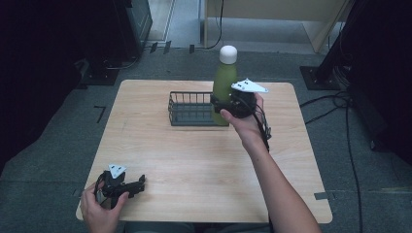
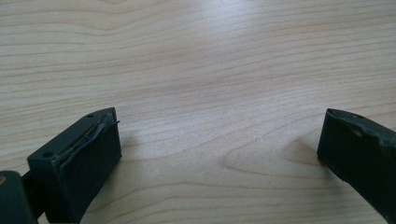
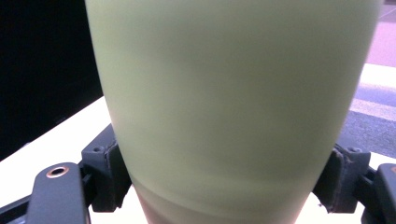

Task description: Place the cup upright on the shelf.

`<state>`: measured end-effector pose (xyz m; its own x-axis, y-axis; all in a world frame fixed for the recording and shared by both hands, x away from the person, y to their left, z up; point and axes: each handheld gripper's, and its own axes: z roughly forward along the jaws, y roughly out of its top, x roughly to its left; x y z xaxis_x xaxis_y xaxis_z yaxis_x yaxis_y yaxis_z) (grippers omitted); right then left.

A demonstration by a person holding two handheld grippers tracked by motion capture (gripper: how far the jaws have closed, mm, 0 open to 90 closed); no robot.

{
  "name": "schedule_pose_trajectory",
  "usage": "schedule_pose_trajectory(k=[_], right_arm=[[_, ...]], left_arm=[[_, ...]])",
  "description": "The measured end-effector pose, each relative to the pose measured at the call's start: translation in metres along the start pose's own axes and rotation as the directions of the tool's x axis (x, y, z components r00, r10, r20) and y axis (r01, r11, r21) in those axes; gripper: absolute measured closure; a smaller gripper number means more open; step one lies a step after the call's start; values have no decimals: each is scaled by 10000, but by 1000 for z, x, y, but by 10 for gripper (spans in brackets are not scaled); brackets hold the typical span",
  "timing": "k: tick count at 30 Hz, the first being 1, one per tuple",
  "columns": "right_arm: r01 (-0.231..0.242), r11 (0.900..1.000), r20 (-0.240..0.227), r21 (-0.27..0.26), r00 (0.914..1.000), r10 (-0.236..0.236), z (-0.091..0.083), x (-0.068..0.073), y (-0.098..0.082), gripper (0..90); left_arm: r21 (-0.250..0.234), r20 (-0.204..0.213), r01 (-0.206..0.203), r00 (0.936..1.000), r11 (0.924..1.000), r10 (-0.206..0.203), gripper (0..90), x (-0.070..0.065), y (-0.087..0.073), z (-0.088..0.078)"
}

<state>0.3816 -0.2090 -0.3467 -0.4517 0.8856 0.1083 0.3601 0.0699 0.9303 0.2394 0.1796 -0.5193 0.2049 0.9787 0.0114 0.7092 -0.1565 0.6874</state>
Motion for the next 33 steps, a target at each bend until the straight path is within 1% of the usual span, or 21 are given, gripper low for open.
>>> schedule_pose_trajectory(k=[1, 4, 7, 9, 10, 13, 14, 15, 17, 18, 19, 20, 22, 26, 28, 30, 33], right_arm=[[-65, 10000, 112, 52, 9999, 65, 5, -2, 4, 203], [-232, 9997, 210, 73, 9995, 231, 13, -7, 8, 203], [-229, 9996, 312, 146, 9993, 225, 19, -9, 12, 203], [-170, 9997, 468, 200, 9988, 161, 27, -10, 15, 203], [-175, 9996, 574, 215, 9982, 162, 33, -12, 17, 203], [-327, 9992, 685, 235, 9972, 310, 43, -15, 19, 203], [-327, 9992, 685, 235, 9972, 310, 43, -15, 19, 203], [-502, 9985, 719, 232, 9962, 484, 52, -17, 20, 203], [-567, 9982, 796, 207, 9953, 549, 57, -19, 20, 203], [-567, 9982, 796, 207, 9953, 549, 57, -19, 20, 203], [-555, 9982, 942, 212, 9941, 533, 64, -20, 20, 203], [-555, 9982, 942, 212, 9941, 533, 64, -20, 20, 203], [-521, 9984, 1094, 200, 9928, 496, 70, -22, 19, 203], [-714, 9973, 1153, 164, 9909, 690, 81, -27, 13, 203], [-802, 9965, 1212, 241, 9897, 767, 87, -29, 7, 203], [-802, 9964, 1229, 278, 9895, 762, 88, -29, 6, 202], [-782, 9965, 1263, 283, 9892, 740, 92, -31, -2, 203]], left_arm=[[0, 1, 2, 10000, 10000, -2, 0, 0, 0, 0], [2, 0, -2, 10000, 10000, 2, 0, 0, 0, 0], [1, 1, -6, 10000, 10000, 6, 0, 0, 0, 0], [1, -1, -4, 10000, 10000, 4, 0, 0, 0, 0], [2, -1, -9, 10000, 10000, 9, 0, 0, 0, 0], [1, -3, -13, 10000, 10000, 13, 0, 0, 0, 0], [1, -3, -13, 10000, 10000, 13, 0, 0, 0, 0], [0, -4, -12, 10000, 10000, 12, 0, 0, 0, 0], [0, -4, -11, 10000, 10000, 11, 0, 0, 0, 0], [1, -4, -12, 10000, 10000, 12, 0, 0, 0, 0], [1, -6, -15, 10000, 10000, 15, 0, 0, 0, 0], [1, -6, -15, 10000, 10000, 15, 0, 0, 0, 0], [0, -4, -14, 10000, 10000, 14, 0, 0, 0, 0], [0, -8, -6, 10000, 10000, 6, 0, 0, 0, 0], [1, -8, -6, 10000, 10000, 6, 0, 0, 0, 0], [1, -7, -6, 10000, 10000, 6, 0, 0, 0, 0], [0, -9, -9, 10000, 10000, 9, 0, 0, 0, 0]])
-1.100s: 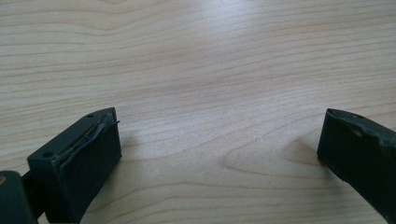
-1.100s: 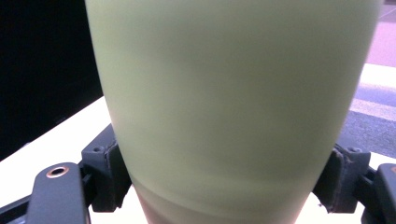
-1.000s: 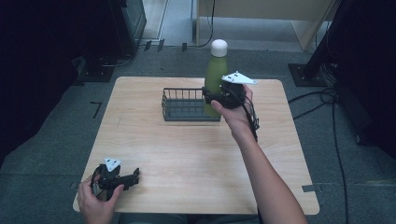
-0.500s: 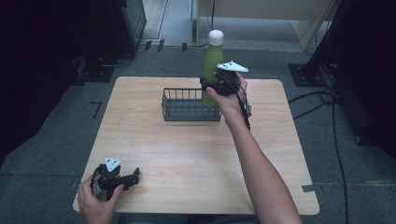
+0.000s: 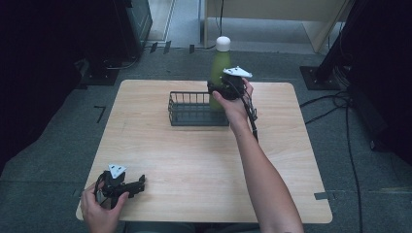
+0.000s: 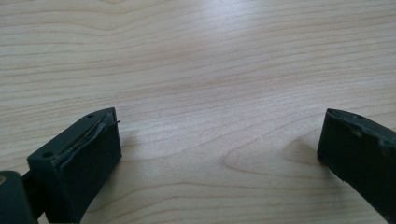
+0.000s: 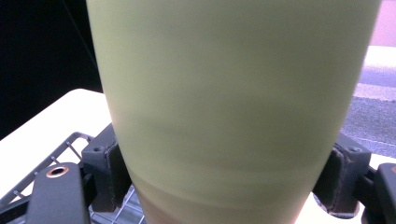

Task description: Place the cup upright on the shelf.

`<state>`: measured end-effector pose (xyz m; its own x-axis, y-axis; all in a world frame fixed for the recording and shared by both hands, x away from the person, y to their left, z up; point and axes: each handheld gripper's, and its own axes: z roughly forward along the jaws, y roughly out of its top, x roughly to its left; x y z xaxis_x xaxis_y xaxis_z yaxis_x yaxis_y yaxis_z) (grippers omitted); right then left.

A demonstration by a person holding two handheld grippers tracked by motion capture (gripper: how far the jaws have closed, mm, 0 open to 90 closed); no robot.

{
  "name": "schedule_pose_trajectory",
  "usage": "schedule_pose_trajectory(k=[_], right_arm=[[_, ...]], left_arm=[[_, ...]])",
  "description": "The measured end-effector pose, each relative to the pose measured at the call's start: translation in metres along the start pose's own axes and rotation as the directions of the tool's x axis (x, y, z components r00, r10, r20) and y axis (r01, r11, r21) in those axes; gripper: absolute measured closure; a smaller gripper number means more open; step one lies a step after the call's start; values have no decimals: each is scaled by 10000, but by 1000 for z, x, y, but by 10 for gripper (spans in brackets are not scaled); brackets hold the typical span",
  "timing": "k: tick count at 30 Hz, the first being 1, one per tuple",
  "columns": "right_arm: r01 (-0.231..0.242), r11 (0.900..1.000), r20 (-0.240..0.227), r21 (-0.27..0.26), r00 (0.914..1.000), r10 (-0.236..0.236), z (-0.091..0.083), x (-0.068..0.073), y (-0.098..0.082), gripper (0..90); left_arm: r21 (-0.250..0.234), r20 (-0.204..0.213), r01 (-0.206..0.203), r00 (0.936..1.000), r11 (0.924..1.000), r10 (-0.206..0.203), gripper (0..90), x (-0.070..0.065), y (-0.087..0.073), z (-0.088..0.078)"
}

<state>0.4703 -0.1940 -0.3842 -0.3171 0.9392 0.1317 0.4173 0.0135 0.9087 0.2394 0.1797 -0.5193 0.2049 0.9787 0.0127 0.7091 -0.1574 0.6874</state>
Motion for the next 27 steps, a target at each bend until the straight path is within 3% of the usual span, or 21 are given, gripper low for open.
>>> schedule_pose_trajectory(k=[13, 23, 27], right_arm=[[310, 9995, -15, 16, 9995, -309, 0, -3, -20, 202], [1007, 9949, 120, 95, 9948, -1008, 0, 1, -34, 202], [773, 9970, 85, -21, 9970, -772, -3, -1, -36, 199]], left_arm=[[-10, 3, 11, 10000, 10000, -11, 0, 0, 0, 0], [8, 6, -11, 10000, 10000, 11, 0, 0, 0, 0], [2, 2, -6, 10000, 10000, 6, 0, 0, 0, 0]])
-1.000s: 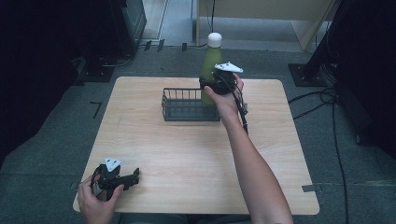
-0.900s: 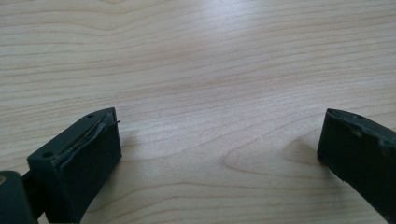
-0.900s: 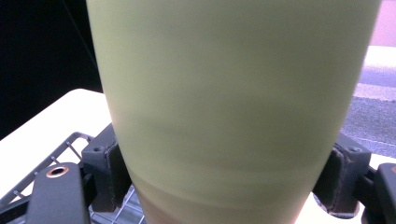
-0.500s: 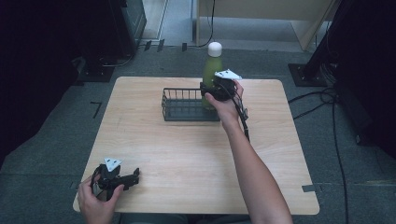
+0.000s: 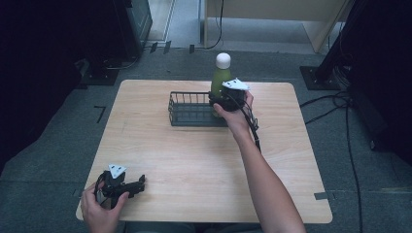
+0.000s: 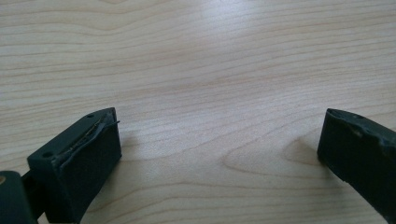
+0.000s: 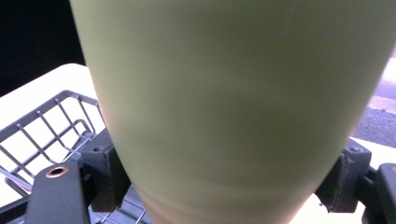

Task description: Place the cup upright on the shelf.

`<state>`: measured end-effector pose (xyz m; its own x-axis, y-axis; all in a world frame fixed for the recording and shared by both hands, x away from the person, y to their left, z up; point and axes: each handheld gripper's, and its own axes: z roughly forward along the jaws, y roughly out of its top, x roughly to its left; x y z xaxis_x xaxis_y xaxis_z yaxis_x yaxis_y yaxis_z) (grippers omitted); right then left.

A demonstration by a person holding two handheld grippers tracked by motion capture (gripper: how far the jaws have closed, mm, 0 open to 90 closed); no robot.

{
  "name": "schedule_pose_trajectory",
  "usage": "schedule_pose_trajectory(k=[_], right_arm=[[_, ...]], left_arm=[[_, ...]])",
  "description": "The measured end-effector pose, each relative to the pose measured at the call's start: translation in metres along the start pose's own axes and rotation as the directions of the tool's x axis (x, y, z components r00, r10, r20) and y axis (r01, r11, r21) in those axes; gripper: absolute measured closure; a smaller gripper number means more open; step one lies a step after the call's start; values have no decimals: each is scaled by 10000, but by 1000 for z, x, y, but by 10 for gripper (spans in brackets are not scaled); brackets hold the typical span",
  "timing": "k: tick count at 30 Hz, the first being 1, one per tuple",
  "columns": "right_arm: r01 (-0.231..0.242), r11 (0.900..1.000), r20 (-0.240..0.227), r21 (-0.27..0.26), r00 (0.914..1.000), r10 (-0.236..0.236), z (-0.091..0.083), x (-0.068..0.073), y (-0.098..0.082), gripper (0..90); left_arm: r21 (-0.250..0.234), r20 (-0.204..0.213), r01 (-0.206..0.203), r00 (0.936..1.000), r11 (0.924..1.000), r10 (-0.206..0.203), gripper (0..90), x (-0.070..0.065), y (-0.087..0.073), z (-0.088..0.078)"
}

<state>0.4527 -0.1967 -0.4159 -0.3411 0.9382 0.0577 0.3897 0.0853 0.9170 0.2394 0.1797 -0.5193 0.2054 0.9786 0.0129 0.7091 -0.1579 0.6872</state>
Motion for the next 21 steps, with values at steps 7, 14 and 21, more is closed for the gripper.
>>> schedule_pose_trajectory(k=[7, 14, 21], right_arm=[[35, 9998, -93, 180, 10000, -33, 1, 0, 2, 192], [27, 9991, -336, 430, 9994, -12, 0, -3, 4, 174], [-3, 9970, -513, 772, 9987, 43, -1, -9, 1, 107]], left_arm=[[6, 1, -4, 10000, 10000, 4, 0, 0, 0, 0], [6, 4, 2, 10000, 10000, -2, 0, 0, 0, 0], [8, 4, -13, 10000, 10000, 13, 0, 0, 0, 0]])
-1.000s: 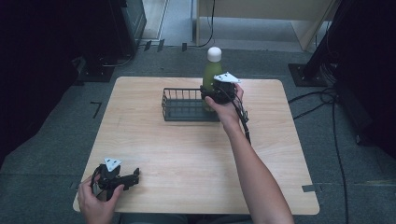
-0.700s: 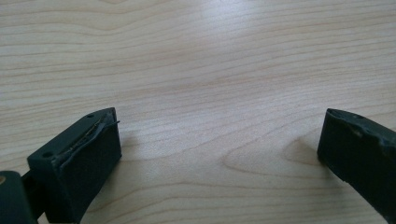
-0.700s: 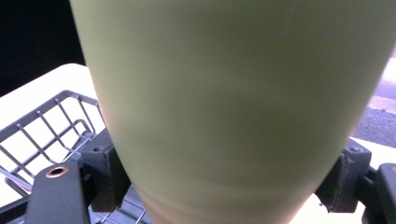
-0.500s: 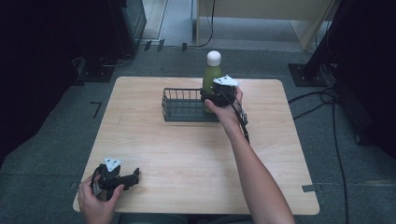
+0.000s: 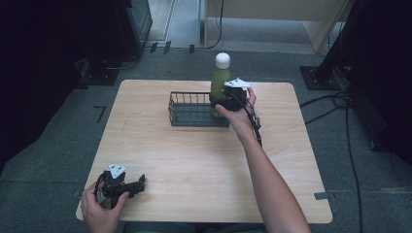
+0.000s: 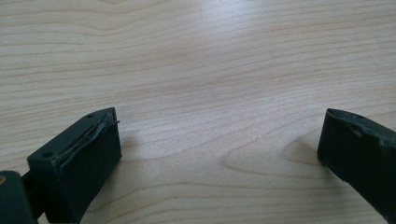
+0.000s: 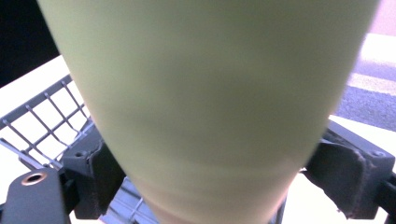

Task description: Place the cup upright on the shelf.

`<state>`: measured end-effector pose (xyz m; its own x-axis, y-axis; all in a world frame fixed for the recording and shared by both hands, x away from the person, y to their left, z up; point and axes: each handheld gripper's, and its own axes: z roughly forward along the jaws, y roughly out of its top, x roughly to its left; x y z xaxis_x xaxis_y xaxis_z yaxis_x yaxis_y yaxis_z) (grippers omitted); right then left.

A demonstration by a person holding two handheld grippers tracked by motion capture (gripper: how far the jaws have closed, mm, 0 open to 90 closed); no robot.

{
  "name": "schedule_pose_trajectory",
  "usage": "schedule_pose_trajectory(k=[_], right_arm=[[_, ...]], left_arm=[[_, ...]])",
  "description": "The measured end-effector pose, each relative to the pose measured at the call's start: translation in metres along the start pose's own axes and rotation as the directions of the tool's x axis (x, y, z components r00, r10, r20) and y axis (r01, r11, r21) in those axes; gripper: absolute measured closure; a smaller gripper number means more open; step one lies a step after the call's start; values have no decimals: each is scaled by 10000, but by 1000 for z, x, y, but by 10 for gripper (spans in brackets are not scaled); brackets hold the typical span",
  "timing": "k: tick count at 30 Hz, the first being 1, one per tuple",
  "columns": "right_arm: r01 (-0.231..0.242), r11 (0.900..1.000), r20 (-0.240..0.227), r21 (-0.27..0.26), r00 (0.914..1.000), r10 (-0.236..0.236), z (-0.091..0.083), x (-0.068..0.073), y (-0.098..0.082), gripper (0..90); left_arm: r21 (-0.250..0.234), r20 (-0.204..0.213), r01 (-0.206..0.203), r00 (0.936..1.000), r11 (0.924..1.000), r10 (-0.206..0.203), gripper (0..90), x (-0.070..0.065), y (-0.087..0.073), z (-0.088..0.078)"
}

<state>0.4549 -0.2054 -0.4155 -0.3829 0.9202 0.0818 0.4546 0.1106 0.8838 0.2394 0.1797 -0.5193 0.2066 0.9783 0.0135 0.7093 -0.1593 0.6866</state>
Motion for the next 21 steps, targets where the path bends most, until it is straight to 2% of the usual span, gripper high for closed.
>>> schedule_pose_trajectory(k=[3, 5, 10, 18, 21], right_arm=[[180, 9997, 70, 184, 9998, -182, -3, -1, -2, 35], [272, 9994, -128, 230, 9996, -269, -9, -2, -2, 13], [400, 9987, -250, 315, 9989, -392, -18, -4, -4, 2], [463, 9986, -4, 253, 9989, -463, -38, -8, -11, 0], [410, 9989, -82, 208, 9991, -408, -47, -10, -15, 0]], left_arm=[[0, 0, 5, 10000, 10000, -5, 0, 0, 0, 0], [0, -1, 1, 10000, 10000, -1, 0, 0, 0, 0], [0, 0, 3, 10000, 10000, -3, 0, 0, 0, 0], [0, 0, 4, 10000, 10000, -4, 0, 0, 0, 0], [2, 1, 3, 10000, 10000, -3, 0, 0, 0, 0]])
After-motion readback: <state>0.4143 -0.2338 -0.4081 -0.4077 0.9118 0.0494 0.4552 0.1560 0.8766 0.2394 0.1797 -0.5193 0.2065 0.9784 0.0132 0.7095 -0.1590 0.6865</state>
